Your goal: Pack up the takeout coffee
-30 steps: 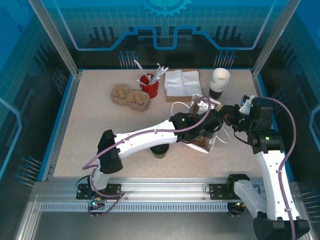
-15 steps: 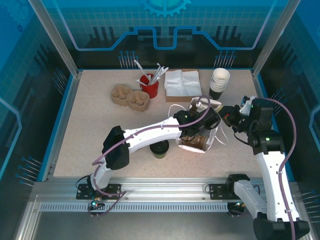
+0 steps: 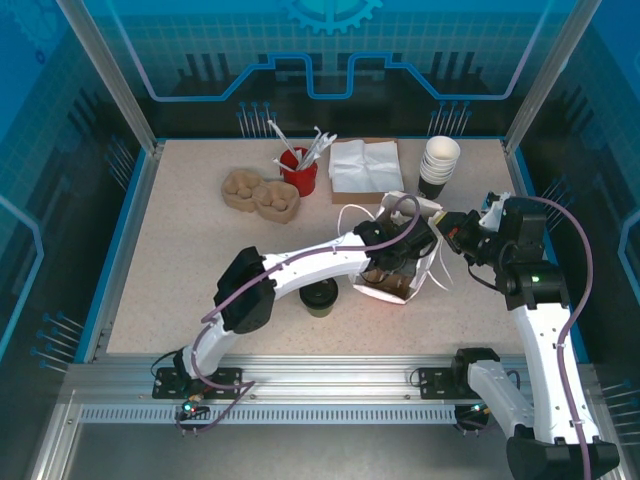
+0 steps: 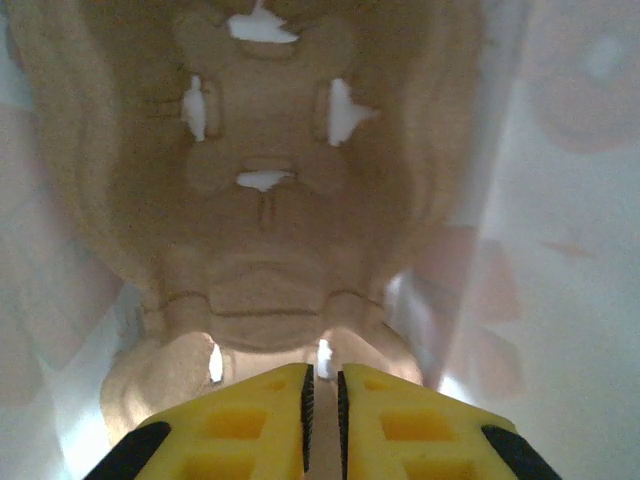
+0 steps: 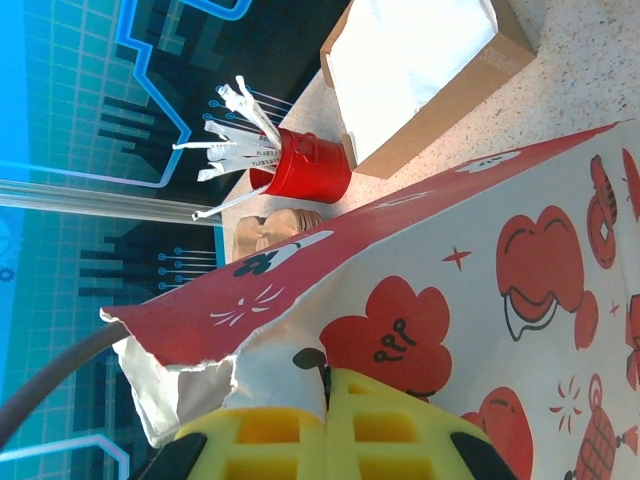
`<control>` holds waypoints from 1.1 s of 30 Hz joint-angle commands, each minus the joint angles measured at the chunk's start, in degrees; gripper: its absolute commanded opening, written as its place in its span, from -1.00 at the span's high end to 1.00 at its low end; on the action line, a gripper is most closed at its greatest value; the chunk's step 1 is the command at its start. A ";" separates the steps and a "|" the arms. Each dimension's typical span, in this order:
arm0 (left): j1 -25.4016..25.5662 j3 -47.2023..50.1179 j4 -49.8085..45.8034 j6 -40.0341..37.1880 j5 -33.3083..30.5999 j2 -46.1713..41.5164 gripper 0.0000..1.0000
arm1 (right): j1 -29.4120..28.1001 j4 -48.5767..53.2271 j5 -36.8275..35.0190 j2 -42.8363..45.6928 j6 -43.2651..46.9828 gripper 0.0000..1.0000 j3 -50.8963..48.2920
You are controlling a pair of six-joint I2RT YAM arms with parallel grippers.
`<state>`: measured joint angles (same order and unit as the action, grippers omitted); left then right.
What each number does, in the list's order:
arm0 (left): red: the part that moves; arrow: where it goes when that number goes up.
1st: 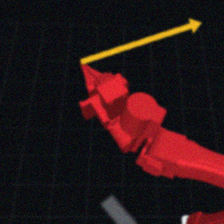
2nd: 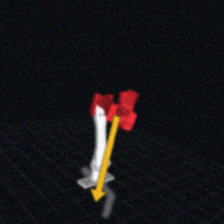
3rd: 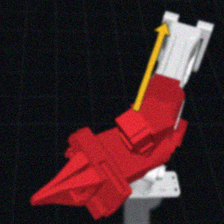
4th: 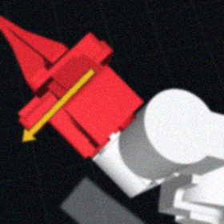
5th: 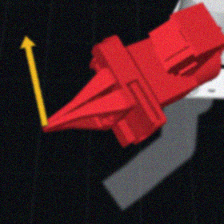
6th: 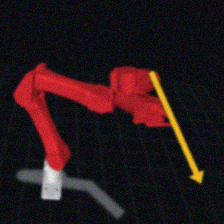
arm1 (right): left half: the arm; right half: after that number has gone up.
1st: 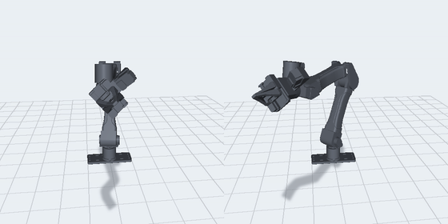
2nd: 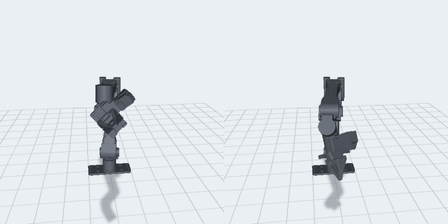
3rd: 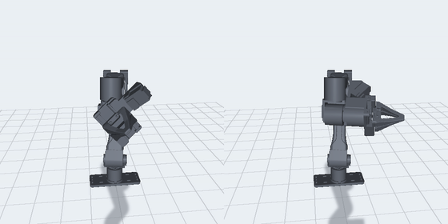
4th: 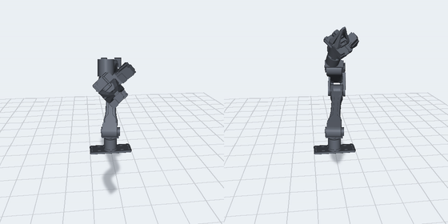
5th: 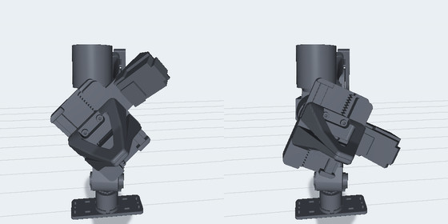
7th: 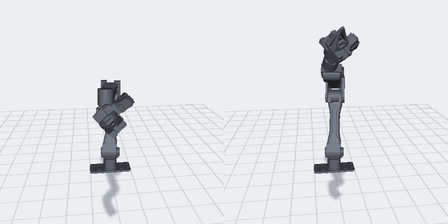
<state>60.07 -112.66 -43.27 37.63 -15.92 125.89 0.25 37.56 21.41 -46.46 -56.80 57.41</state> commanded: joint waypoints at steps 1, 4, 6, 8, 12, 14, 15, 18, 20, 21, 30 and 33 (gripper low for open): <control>-0.74 0.24 -1.65 1.24 2.45 2.24 0.62 | -1.14 -0.62 1.55 0.58 0.01 1.00 -0.30; -1.27 0.12 -1.65 1.06 3.23 3.47 0.62 | -1.37 -0.78 1.64 0.34 0.01 1.00 -0.58; -1.53 -0.40 -1.87 0.70 3.94 4.29 0.63 | -1.51 -1.07 1.68 0.23 0.02 1.00 -0.80; -1.63 -0.87 -2.00 0.37 4.44 4.98 0.63 | -1.57 -1.33 1.54 0.14 0.10 1.00 -1.10; -1.97 -1.50 -1.83 -0.32 6.18 6.32 0.63 | -1.83 -1.87 1.36 -0.12 0.40 1.00 -1.45; -2.06 -1.92 -1.69 -1.11 7.03 6.84 0.63 | -1.90 -1.83 1.20 -0.37 0.76 1.00 -1.56; -2.12 -2.24 -1.67 -1.64 7.57 7.16 0.63 | -1.88 -1.88 1.11 -0.47 0.89 1.00 -1.60; -2.55 -3.34 -2.19 -2.92 9.92 8.33 0.63 | -1.93 -2.03 0.83 -1.06 1.41 1.00 -2.05; -2.74 -4.28 -3.06 -3.75 10.62 8.97 0.63 | -1.88 -1.54 0.02 -1.56 2.09 1.00 -2.06; -2.85 -4.73 -3.74 -4.03 10.91 9.20 0.63 | -1.91 -1.55 -0.10 -1.83 2.20 1.00 -2.17; -3.52 -8.66 -9.31 -7.38 12.73 9.55 0.63 | -1.81 -3.52 2.81 -6.61 0.96 1.00 -1.82; -3.56 -9.80 -10.92 -7.63 13.23 9.42 0.63 | -1.76 -4.32 3.61 -6.86 0.25 1.00 -2.09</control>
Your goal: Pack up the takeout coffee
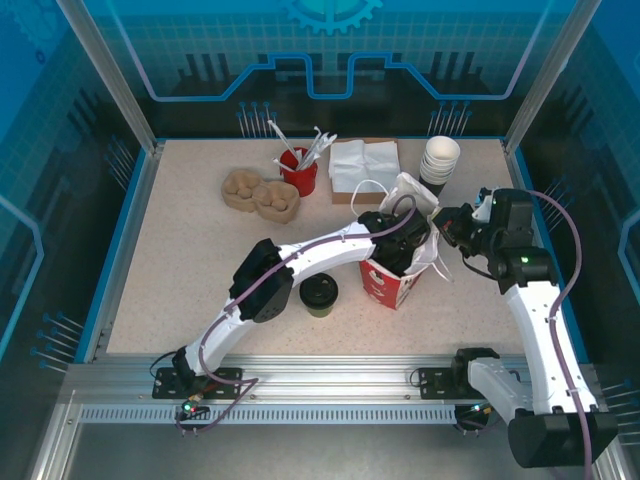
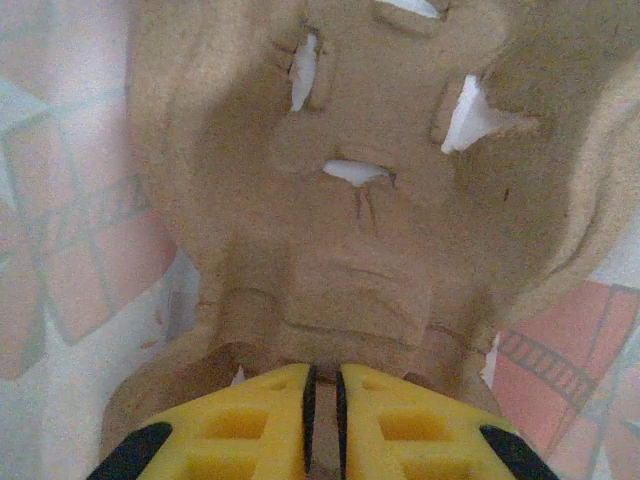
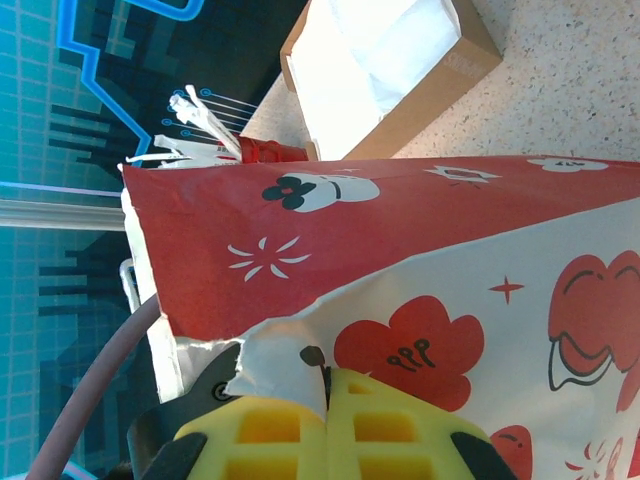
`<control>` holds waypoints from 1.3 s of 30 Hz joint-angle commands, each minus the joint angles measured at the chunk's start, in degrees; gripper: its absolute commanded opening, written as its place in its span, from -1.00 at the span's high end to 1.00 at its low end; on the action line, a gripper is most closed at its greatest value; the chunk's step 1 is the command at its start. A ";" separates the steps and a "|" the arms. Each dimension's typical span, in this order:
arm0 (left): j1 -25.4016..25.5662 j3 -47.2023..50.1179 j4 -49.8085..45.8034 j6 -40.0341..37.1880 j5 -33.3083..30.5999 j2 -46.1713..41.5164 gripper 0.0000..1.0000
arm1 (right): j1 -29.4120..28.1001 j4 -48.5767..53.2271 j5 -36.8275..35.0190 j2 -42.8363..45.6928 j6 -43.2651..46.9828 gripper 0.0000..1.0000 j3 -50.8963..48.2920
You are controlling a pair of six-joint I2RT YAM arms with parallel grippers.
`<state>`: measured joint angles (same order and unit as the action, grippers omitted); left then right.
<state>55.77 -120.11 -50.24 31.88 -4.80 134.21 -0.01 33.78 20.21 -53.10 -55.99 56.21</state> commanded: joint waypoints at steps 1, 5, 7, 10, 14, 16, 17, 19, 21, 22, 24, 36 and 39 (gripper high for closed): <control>0.67 -2.87 -4.56 -1.92 2.78 1.21 0.63 | -1.40 -0.69 5.02 -0.29 -0.74 1.00 -0.99; 0.57 -4.50 -6.04 -1.81 4.07 2.00 0.63 | -1.14 -0.89 6.83 -0.60 -0.98 1.00 -0.94; 0.57 -5.17 -6.52 -1.82 4.77 2.73 0.63 | -0.71 -0.31 7.62 -0.60 -0.56 1.00 -0.83; 0.47 -6.51 -7.66 -1.73 5.58 4.14 0.63 | 0.18 1.90 7.74 -0.47 1.48 1.00 0.14; 0.24 -7.65 -8.33 -1.60 6.55 5.94 0.63 | 2.12 3.59 8.82 -0.76 3.53 1.00 0.57; 0.14 -8.32 -8.57 -1.52 7.01 6.78 0.63 | 2.85 3.79 9.65 -1.29 4.15 1.00 0.72; 0.13 -8.62 -8.76 -1.56 7.25 7.23 0.63 | 3.06 4.07 9.81 -1.74 4.61 1.00 0.87; 0.05 -9.32 -9.06 -1.73 7.77 8.14 0.63 | 3.22 4.69 9.94 -2.38 5.60 1.00 1.63; -0.04 -10.14 -9.50 -1.77 8.21 9.06 0.63 | 3.26 5.36 9.76 -3.04 6.39 1.00 2.30; -0.04 -10.50 -9.89 -1.96 8.40 9.46 0.63 | 3.28 5.50 9.84 -3.30 6.73 1.00 2.58; -0.04 -11.08 -10.27 -2.02 8.76 10.31 0.63 | 3.41 5.77 9.81 -3.75 7.25 1.00 3.04; 0.00 -12.34 -11.46 -2.32 9.75 11.51 0.65 | 3.44 6.19 9.32 -3.42 7.79 1.00 2.69; 0.01 -12.15 -10.69 -2.07 9.25 8.52 0.65 | 3.42 6.63 8.69 -3.15 7.82 1.00 3.32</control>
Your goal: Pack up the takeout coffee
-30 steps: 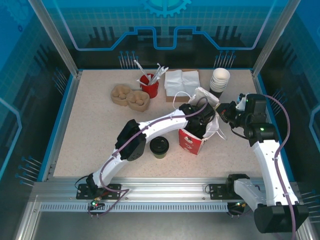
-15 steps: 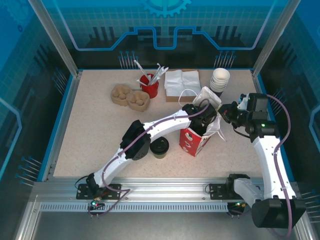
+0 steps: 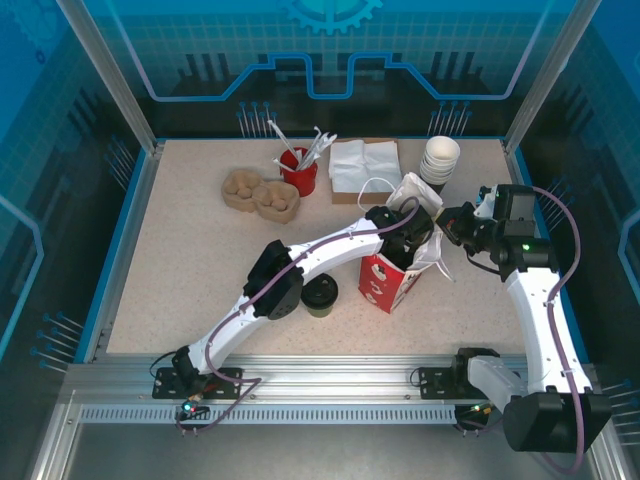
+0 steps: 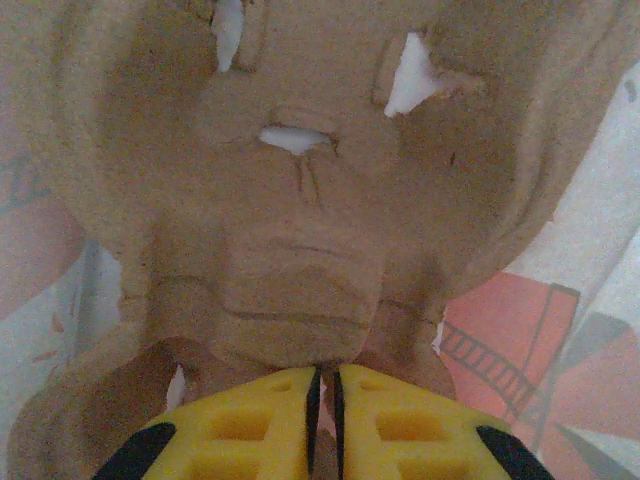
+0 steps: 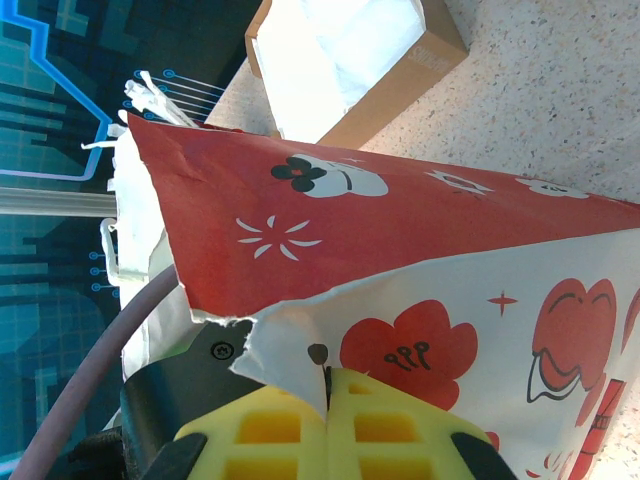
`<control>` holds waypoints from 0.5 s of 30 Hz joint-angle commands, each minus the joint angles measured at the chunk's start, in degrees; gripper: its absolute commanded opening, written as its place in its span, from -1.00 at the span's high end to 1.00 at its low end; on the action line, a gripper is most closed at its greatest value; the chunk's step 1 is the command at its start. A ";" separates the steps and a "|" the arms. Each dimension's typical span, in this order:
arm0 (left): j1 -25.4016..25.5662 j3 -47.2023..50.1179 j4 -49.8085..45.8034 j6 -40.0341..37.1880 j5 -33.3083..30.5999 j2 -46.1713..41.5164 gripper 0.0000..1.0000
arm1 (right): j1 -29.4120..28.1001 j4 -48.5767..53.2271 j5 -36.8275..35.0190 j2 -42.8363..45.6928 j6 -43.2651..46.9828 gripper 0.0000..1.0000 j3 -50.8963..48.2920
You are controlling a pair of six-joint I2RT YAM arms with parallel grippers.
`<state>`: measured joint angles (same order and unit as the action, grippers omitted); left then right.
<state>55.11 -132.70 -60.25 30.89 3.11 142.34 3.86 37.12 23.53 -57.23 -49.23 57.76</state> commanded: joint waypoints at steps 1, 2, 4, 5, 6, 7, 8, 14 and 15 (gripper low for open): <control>0.61 0.72 -0.06 -0.92 1.20 -1.08 0.66 | -0.47 3.48 5.01 1.07 1.15 1.00 2.00; 0.65 1.06 0.58 -0.77 1.07 -2.48 0.66 | -0.50 3.71 4.56 1.16 1.38 1.00 2.25; 0.70 1.78 1.78 -0.25 0.08 -5.77 0.65 | -0.38 4.50 3.28 1.31 2.13 1.00 2.88; 0.70 2.09 2.22 -0.13 -0.59 -7.16 0.64 | -0.34 4.98 2.52 1.41 2.49 1.00 3.13; 0.79 2.25 2.56 -0.02 -1.52 -8.65 0.63 | -0.34 5.53 1.83 1.50 2.96 1.00 3.36; 0.92 2.49 2.86 0.16 -2.58 -10.12 0.63 | -0.32 5.96 1.31 1.55 3.37 1.00 3.58; 1.01 2.81 3.17 0.18 -3.40 -11.36 0.63 | -0.34 6.32 0.90 1.68 3.77 1.00 3.74; 1.31 3.59 3.58 1.17 -8.18 -16.92 0.64 | -0.27 8.70 -1.53 2.46 5.35 1.00 4.64; 1.47 3.59 3.64 1.19 -8.91 -17.55 0.64 | -0.26 8.95 -1.79 2.60 5.54 1.00 4.84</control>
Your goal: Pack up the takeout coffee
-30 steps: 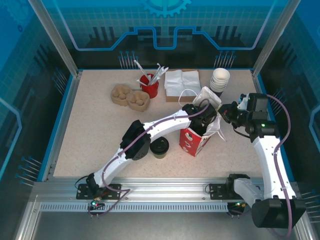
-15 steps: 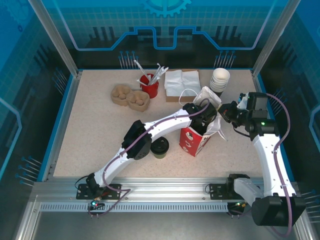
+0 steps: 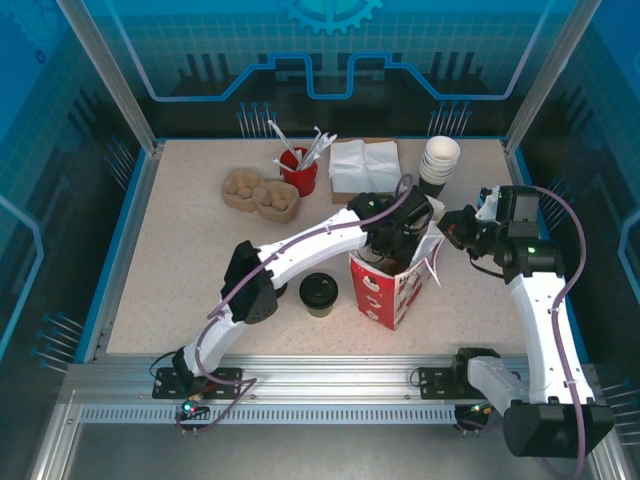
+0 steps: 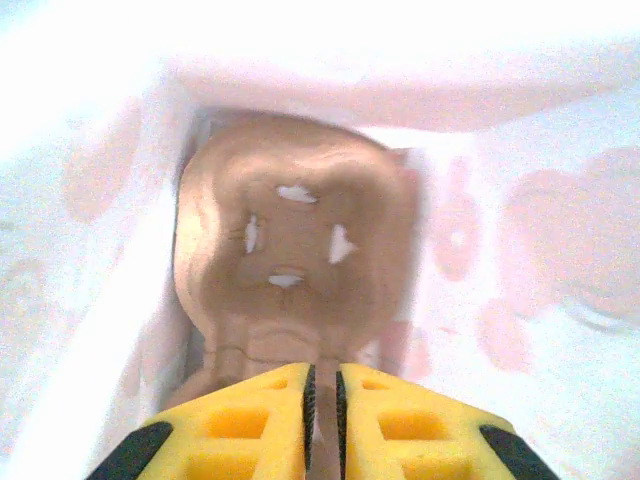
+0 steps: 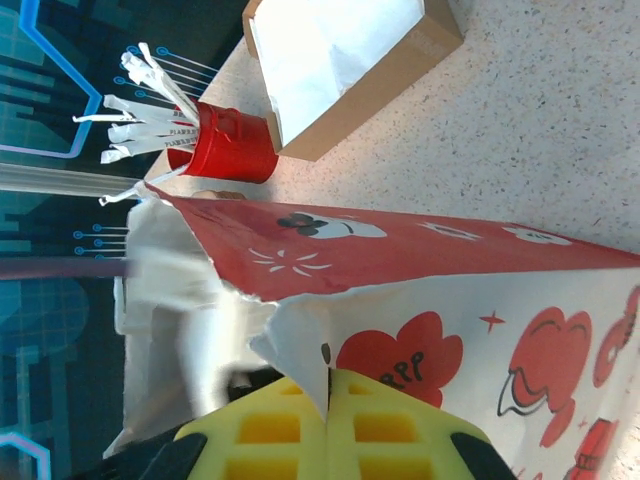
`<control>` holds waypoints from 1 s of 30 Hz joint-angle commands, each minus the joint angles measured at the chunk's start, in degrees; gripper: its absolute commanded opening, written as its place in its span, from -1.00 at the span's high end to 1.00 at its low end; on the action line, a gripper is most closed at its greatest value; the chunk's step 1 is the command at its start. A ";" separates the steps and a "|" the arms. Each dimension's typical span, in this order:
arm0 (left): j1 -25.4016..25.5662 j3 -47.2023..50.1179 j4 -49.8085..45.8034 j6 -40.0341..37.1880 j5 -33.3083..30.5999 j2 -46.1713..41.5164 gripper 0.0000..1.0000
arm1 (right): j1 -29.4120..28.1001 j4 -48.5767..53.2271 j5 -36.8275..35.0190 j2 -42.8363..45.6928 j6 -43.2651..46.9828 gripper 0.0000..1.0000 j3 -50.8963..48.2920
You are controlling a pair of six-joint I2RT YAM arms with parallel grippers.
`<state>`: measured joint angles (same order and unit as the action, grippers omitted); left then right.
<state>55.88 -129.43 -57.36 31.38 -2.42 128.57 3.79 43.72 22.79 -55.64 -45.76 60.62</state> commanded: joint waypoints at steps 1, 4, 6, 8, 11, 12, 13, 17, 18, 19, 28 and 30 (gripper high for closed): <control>0.86 0.23 0.79 0.62 -4.04 -4.33 0.64 | -0.27 2.54 -1.28 1.12 2.24 1.00 2.20; 1.24 0.07 1.08 0.54 -5.68 -5.93 0.64 | -0.19 3.19 -1.87 1.14 2.92 1.00 2.96; 1.43 -0.02 1.26 0.62 -6.66 -7.04 0.64 | -0.19 3.14 -1.87 1.10 3.13 1.00 3.11; 1.60 0.05 1.88 0.54 -7.60 -8.50 0.64 | -0.21 3.09 -1.78 0.95 3.31 1.00 3.10; 1.60 0.05 3.15 0.08 -7.91 -11.07 0.63 | -0.18 2.56 -1.40 0.62 3.47 1.00 3.02; 1.60 0.13 3.67 -0.01 -8.04 -12.08 0.62 | -0.15 2.39 -1.26 0.41 3.55 1.00 3.01; 1.60 0.43 4.29 -0.17 -8.04 -13.19 0.62 | -0.15 2.18 -1.19 0.23 3.73 1.00 3.14; 1.54 2.25 6.91 -1.26 -8.19 -18.01 0.60 | 0.23 1.25 -0.10 -0.59 4.95 1.00 3.32; 1.44 2.87 7.37 -1.61 -8.43 -19.37 0.60 | 0.48 0.94 0.51 -0.83 5.27 1.00 3.35; 1.45 3.51 7.74 -2.03 -8.86 -20.62 0.59 | 0.71 0.63 1.07 -1.04 5.56 1.00 3.37; -1.91 19.37 11.81 -6.04 -17.95 -38.24 0.25 | 1.88 -3.10 11.16 -5.33 10.72 1.00 4.98; -4.13 25.66 13.18 -5.98 -18.13 -43.40 0.22 | 1.92 -3.54 13.25 -7.34 12.25 1.00 5.93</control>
<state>54.19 -109.34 -46.30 26.94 -16.69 90.17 4.95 42.76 30.09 -61.23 -37.21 64.03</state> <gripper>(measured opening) 0.386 0.039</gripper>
